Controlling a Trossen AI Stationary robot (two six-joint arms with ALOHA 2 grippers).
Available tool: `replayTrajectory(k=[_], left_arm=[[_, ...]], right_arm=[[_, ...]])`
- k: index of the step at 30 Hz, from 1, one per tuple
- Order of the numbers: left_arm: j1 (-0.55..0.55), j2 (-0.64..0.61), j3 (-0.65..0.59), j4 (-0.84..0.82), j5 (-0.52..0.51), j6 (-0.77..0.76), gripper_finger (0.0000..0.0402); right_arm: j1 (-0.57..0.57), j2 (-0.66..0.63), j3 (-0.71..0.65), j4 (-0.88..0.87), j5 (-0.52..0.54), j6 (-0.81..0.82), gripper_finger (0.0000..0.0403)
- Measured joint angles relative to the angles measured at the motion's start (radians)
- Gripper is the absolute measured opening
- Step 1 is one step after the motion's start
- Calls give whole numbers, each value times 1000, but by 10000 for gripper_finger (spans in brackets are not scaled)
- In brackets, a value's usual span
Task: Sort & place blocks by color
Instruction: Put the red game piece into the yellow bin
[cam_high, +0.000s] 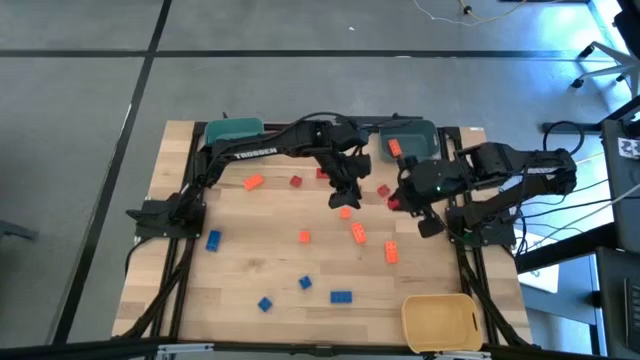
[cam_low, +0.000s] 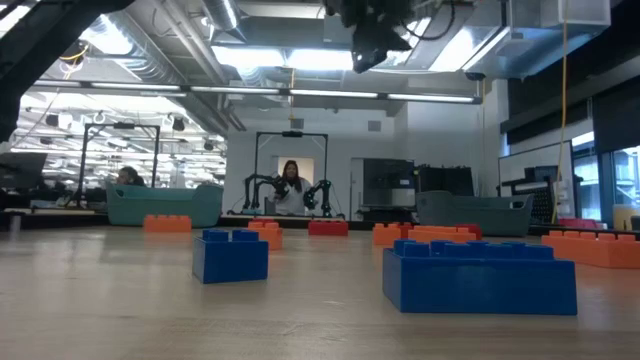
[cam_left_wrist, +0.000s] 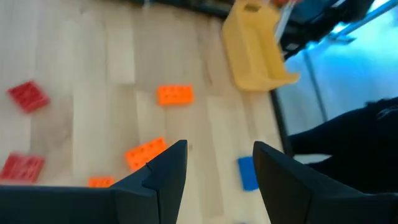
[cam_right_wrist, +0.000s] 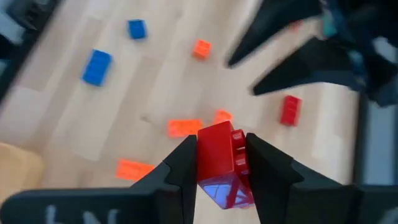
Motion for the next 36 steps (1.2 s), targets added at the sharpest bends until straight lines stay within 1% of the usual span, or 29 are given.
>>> replayTrajectory(k=[2, 7, 11, 14, 16, 18, 20, 24, 26, 28, 36], left_arm=[[0, 1, 0, -29, -19, 22, 176], [16, -15, -1, -78, -71, 67, 176], [40, -48, -3, -113, -132, 91, 176], [65, -84, -3, -148, -160, 92, 177], [75, -110, -2, -130, -178, 90, 177], [85, -141, -3, -145, -187, 91, 177], [85, -167, -1, -126, -201, 91, 177], [94, -221, -2, -142, -237, 90, 177], [94, -245, -2, -143, -258, 85, 177], [94, -267, -2, -143, -277, 82, 177], [62, -354, -2, -137, -346, 46, 177]], right_arm=[[34, 0, 4, -10, -10, 50, 109], [128, 0, 65, -114, -1, 223, 109], [215, -3, 127, -165, -6, 357, 109], [288, 0, 151, -235, -10, 482, 109], [337, 2, 155, -274, -26, 569, 109], [391, 5, 151, -294, -64, 632, 109], [447, 18, 147, -289, -112, 663, 109], [537, 66, 146, -290, -227, 707, 109], [573, 95, 146, -292, -260, 741, 109], [607, 131, 146, -291, -272, 765, 109], [702, 285, 145, -263, -253, 809, 109]])
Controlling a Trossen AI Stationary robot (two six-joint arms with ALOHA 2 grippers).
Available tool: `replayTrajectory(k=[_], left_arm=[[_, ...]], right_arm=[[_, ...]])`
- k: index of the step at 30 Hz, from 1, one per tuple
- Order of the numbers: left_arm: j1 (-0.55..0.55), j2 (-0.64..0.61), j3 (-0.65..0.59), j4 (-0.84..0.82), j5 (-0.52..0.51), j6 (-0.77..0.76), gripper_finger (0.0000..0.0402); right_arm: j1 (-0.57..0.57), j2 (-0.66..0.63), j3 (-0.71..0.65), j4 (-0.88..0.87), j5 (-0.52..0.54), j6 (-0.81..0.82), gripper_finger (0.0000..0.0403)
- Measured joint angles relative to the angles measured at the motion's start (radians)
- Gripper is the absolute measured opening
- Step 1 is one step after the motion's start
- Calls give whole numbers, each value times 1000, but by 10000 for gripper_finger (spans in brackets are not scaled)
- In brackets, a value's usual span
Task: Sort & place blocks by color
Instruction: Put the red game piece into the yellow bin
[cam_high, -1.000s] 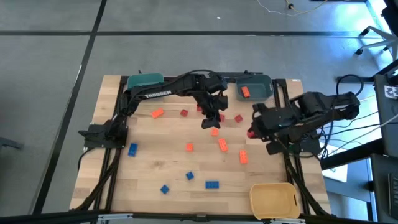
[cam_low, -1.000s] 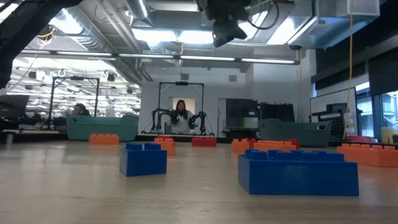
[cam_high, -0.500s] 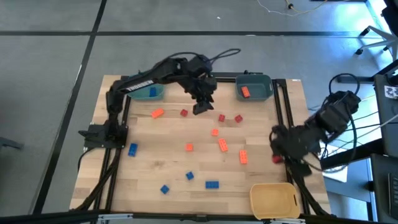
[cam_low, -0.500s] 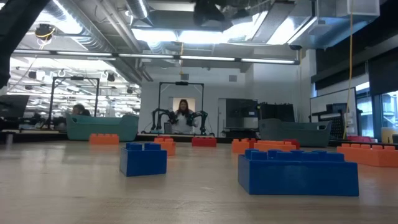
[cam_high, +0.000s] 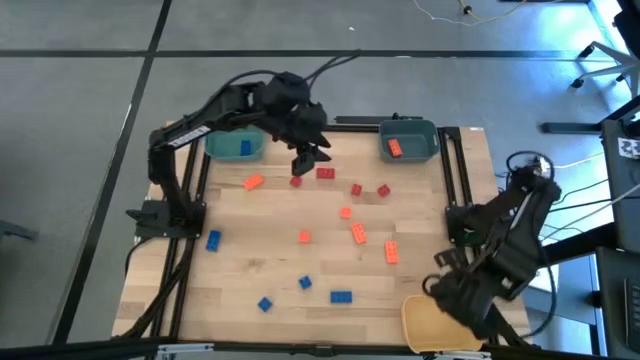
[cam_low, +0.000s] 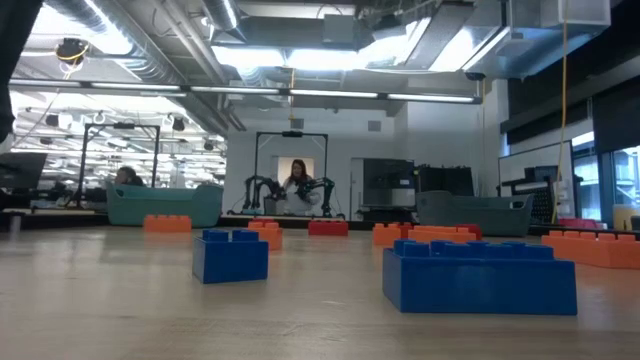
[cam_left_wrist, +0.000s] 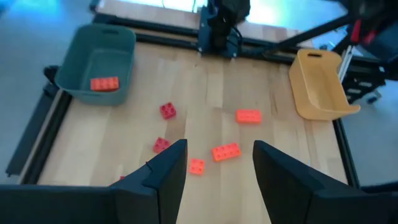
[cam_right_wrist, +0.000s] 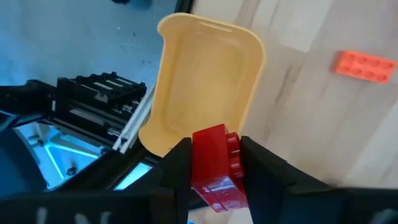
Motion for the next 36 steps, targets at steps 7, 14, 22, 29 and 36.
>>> replayTrajectory(k=[7, 14, 22, 29, 36], left_arm=[[-53, -56, -1, -1, -35, -8, 177], [-87, -88, -1, -3, -42, 16, 176], [-86, -98, -1, -8, -40, 25, 176], [-87, -102, -1, -8, -39, 46, 176], [-86, -102, -1, -8, -38, 47, 176]], right_arm=[[11, 132, 0, 57, 3, 67, 109], [11, 244, 0, 77, 10, 104, 109], [7, 384, 0, 149, -7, 104, 109], [5, 466, -12, 147, -46, 68, 109], [-9, 475, -144, 291, -48, 27, 109]])
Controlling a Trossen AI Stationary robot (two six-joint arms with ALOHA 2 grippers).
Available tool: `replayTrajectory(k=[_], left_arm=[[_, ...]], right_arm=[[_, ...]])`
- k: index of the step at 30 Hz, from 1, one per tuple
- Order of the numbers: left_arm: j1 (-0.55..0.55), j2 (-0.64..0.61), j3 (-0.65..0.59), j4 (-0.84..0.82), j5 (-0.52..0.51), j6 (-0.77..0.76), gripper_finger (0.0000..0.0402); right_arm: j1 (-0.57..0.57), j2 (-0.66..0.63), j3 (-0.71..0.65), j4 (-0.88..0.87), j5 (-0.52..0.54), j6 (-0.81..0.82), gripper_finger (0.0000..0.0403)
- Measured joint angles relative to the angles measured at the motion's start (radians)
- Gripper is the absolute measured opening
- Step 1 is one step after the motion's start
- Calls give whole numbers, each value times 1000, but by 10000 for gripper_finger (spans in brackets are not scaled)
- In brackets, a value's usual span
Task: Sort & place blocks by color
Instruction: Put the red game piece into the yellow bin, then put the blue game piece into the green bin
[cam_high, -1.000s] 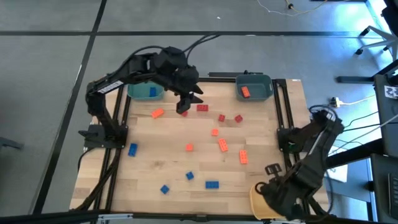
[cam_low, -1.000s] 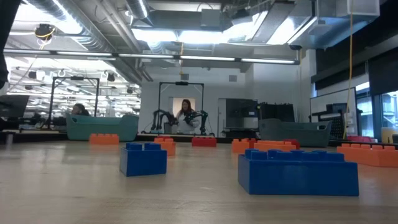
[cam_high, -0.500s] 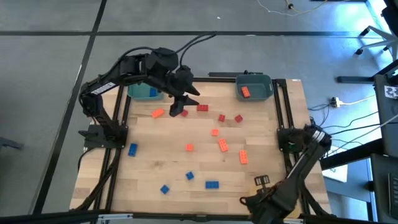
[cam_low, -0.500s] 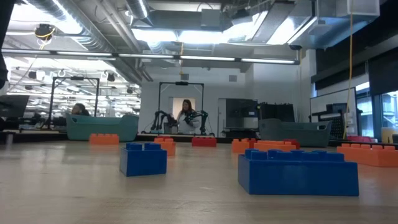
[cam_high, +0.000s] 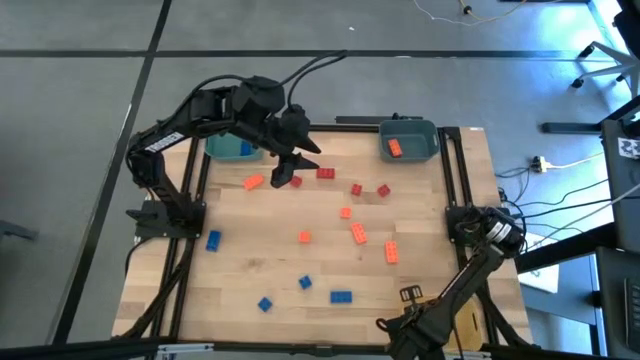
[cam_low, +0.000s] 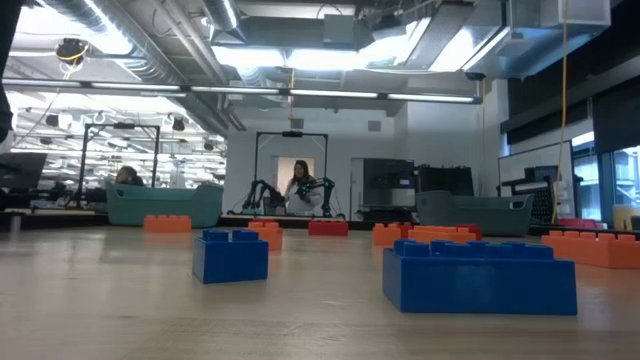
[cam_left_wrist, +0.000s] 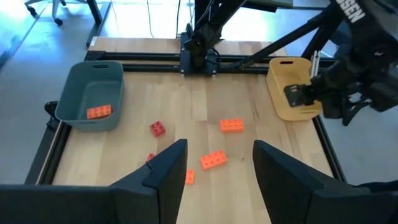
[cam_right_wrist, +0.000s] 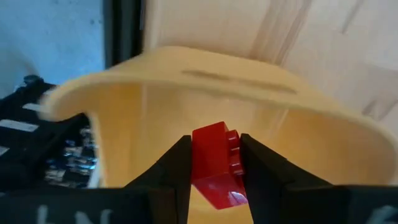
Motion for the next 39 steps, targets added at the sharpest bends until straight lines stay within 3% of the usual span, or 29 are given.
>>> replayTrajectory(k=[12, 17, 27, 35, 39], left_arm=[[0, 0, 0, 0, 0, -3, 176], [0, 0, 0, 0, 0, -8, 176], [0, 1, 0, 0, 0, -9, 176], [0, 1, 0, 0, 0, -4, 176], [0, 1, 0, -1, 0, -3, 176]], right_arm=[[-12, -7, -207, 198, -70, -55, 109], [-22, -5, -200, 181, -76, -83, 111], [-29, 0, -194, 180, -68, -56, 170], [-30, -18, -179, 98, -106, -56, 175], [-29, -34, -104, 11, -63, -84, 176]])
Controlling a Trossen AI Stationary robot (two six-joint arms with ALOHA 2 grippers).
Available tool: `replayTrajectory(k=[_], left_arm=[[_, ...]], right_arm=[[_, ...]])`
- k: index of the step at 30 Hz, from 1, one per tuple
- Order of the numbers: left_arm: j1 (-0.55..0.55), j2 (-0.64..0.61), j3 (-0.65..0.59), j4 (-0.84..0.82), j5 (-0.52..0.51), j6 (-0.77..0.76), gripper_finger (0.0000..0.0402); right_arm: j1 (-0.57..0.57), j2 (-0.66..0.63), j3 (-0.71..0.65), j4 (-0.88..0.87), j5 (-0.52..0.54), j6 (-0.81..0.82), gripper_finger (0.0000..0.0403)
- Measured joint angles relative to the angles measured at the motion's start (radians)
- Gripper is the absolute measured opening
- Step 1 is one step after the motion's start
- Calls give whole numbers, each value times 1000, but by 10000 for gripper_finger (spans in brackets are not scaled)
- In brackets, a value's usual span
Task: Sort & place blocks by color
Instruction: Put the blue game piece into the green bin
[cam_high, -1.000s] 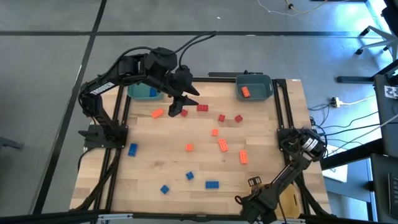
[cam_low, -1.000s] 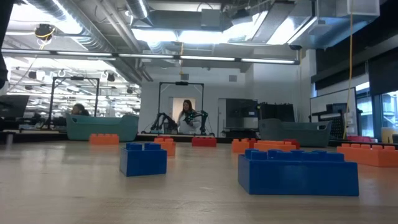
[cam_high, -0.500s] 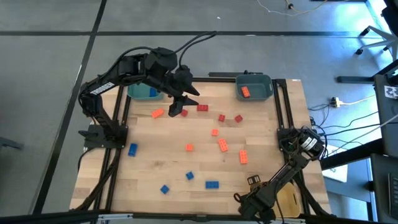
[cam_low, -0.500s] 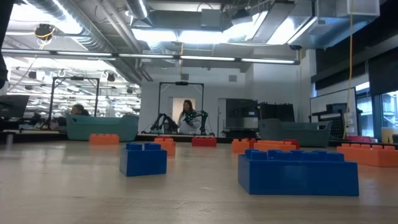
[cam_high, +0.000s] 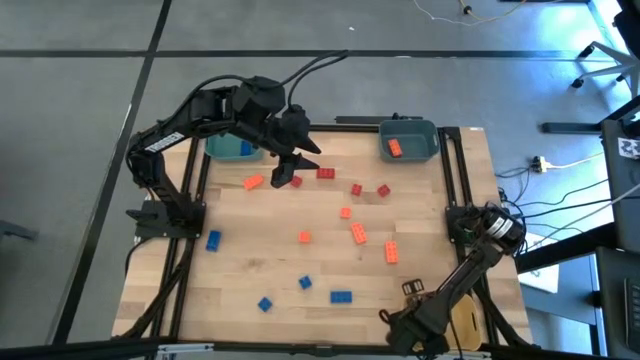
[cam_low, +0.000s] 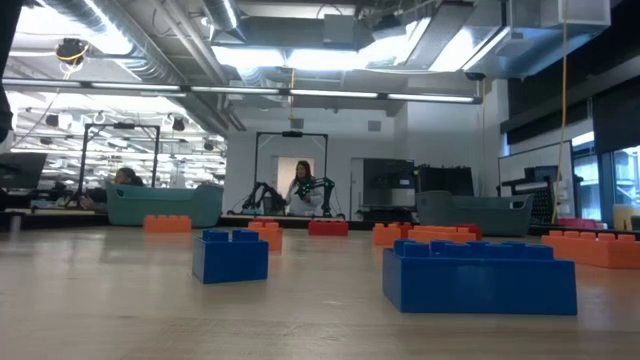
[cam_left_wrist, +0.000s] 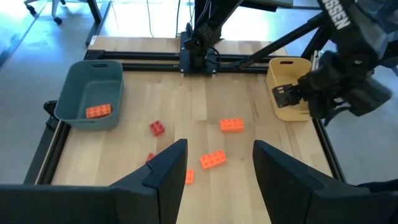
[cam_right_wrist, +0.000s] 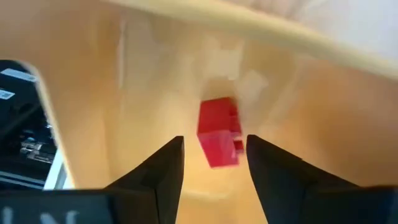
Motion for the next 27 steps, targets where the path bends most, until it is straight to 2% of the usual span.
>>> replayTrajectory(k=[7, 12, 14, 20, 24, 27], left_arm=[[0, 0, 0, -2, 0, 1, 176], [0, 0, 0, -21, 0, 0, 176], [0, 0, 0, -52, 0, 0, 176], [0, 0, 0, -200, 0, -1, 176], [-21, 0, 0, -260, 3, 0, 176], [-50, 0, 0, -293, 46, 35, 176]], right_arm=[[-7, -28, 170, -115, 41, 36, 176], [-7, -48, 342, -299, 89, 138, 177], [-12, -48, 423, -370, 135, 198, 177], [-33, -66, 630, -366, 331, 286, 177], [-47, -74, 752, -366, 449, 283, 177], [-56, -75, 843, -364, 515, 215, 177]])
